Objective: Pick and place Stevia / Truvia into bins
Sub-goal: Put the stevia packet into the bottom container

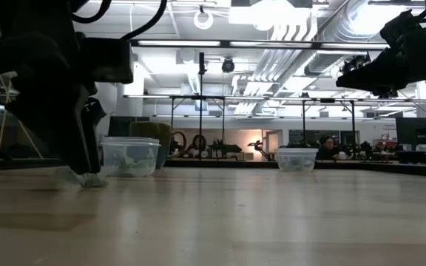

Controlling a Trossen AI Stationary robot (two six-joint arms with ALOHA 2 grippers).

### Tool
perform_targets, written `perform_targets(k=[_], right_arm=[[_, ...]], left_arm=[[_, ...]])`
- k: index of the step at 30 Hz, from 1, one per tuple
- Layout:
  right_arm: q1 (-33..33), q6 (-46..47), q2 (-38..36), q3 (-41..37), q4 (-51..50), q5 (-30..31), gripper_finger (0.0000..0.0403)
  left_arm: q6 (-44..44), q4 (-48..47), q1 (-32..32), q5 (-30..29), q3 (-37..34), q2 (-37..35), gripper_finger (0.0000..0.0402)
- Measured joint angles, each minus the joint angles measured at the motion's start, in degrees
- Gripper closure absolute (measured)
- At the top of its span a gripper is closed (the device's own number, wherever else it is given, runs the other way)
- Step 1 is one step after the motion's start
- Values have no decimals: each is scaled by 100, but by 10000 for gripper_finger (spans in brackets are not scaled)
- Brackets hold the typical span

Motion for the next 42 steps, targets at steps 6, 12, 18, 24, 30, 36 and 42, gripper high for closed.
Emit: perform_targets(k=[6, 12, 18, 24, 30, 36, 42], right_arm=[[-2, 0, 0, 0, 2, -2, 300], [-2, 0, 0, 0, 1, -7, 299], [0, 0, 0, 0, 0, -7, 299], [-2, 0, 0, 0, 2, -2, 299], [-1, 0, 0, 0, -4, -19, 300], [0, 0, 0, 0, -17, -61, 300], [0, 0, 0, 2, -40, -61, 299]], left_arm=[[-113, 51, 0, -52, 0, 0, 94], [-290, 61, 0, 7, 0, 0, 25], [-524, -5, 0, 0, 0, -4, 20], [-88, -59, 0, -199, 121, -44, 53], [325, -258, -2, -181, 164, -44, 81], [266, -456, -2, -95, 138, -44, 93], [281, -446, -2, -149, 129, 259, 95]])
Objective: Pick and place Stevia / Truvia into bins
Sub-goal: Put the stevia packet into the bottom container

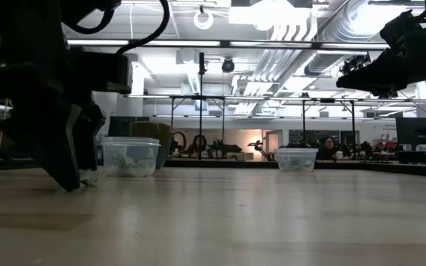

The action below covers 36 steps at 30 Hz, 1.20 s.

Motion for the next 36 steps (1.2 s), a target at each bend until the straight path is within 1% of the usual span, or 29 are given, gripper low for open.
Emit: perform_targets(k=[6, 9, 11, 13, 17, 21, 22, 24, 28, 31, 33, 35, 36], right_arm=[[-2, -4, 0, 0, -28, 0, 299], [-1, -20, 0, 0, -33, -1, 300], [-1, -20, 0, 0, -35, -2, 299], [0, -20, 0, 0, -43, -2, 300], [-2, -19, 0, 0, -46, -1, 300], [0, -9, 0, 0, -46, -2, 300], [-2, -9, 0, 0, -46, 0, 300], [-1, -9, 0, 0, -46, 0, 300], [0, -7, 0, 0, -50, -1, 300], [-1, -4, 2, 0, -63, 0, 300], [-1, -4, -4, 0, -82, -2, 300], [-1, -2, -2, 0, -79, -2, 300], [-1, -2, -1, 0, -83, -2, 299]], left_arm=[[167, 115, -2, -24, 25, 256, 108], [174, 135, -5, -46, 24, 256, 128], [225, 144, -7, -37, 24, 249, 150], [322, 154, -11, -14, 24, 248, 179], [544, 122, -8, -31, 77, 139, 264], [1049, -29, 20, -530, 226, -59, 365], [1156, -24, 18, -615, 290, -155, 378], [1315, -194, 38, -857, 334, -331, 378], [1567, -730, 274, -1450, 469, -627, 354], [1709, -1179, 586, -1981, 546, -795, 368], [1837, -1329, 883, -2075, 552, -850, 381], [1965, -1398, 1217, -2090, 569, -897, 381], [2025, -1462, 1372, -2007, 570, -902, 380]])
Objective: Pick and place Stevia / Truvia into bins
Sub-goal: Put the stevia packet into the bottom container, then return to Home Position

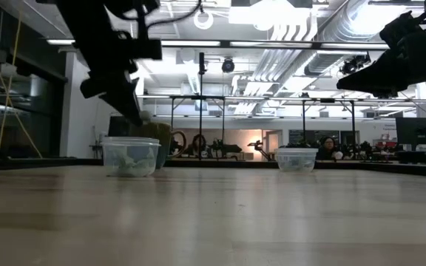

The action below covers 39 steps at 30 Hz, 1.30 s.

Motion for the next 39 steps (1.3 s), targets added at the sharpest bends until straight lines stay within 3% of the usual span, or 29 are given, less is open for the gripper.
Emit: perform_targets(k=[3, 8, 12, 15, 21, 28, 33, 39], right_arm=[[-1, 0, 1, 0, 0, 3, 299], [-1, 0, 1, 0, 2, 24, 299], [-1, -20, 3, 0, 2, 92, 300], [0, -1, 1, 0, 4, 175, 299], [2, 2, -6, 0, -17, 186, 299], [1, -4, -8, 0, 13, 192, 300], [2, -1, -7, 0, 16, 192, 300], [1, 0, -8, 0, 81, 195, 300]], left_arm=[[179, -111, 421, 504, -2, 13, 349], [270, -138, 936, 1599, -2, 9, 258], [435, 150, 1144, 1710, -4, 7, 204], [866, 993, 1148, 1692, -155, -246, 193], [1356, 3382, 1146, 2285, -1537, -1293, 226], [1249, 5781, 1144, 2550, -3733, -3374, 288], [1289, 5897, 1143, 2411, -4625, -5180, 334], [1519, 5104, 1142, 2653, -4883, -6828, 380]])
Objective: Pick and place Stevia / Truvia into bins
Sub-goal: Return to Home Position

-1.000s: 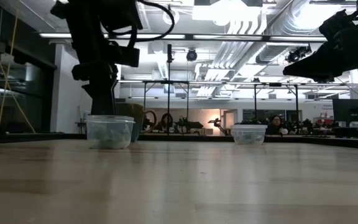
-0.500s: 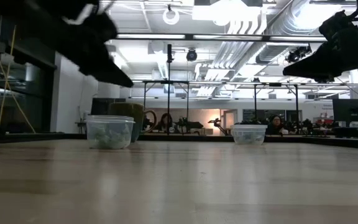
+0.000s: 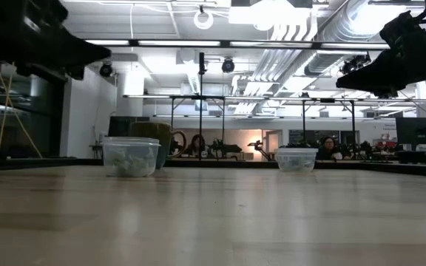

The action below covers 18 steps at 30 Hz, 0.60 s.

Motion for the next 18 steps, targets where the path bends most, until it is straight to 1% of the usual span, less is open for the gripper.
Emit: perform_targets(k=[2, 4, 6, 9, 11, 13, 18], right_arm=[[-1, 0, 0, 0, 90, 18, 300], [1, 56, -18, 0, 246, -9, 300], [1, 95, -69, 0, 359, -109, 300], [1, 150, -225, 0, 277, -169, 301], [1, 154, -352, 0, 155, -232, 303], [1, 176, -513, 0, 82, -330, 307], [1, 314, -939, 0, -143, -634, 320]], left_arm=[[59, -357, 0, 49, 2, -467, 380], [34, -780, 0, -64, 2, -887, 373], [-95, -1046, 0, -196, -98, -1252, 351], [-257, -1506, 0, -322, -277, -1779, 319], [-323, -1401, 0, -352, -319, -1757, 313], [-256, -1418, 0, -328, -329, -1751, 316], [-236, -1517, 0, -222, -328, -1749, 349]])
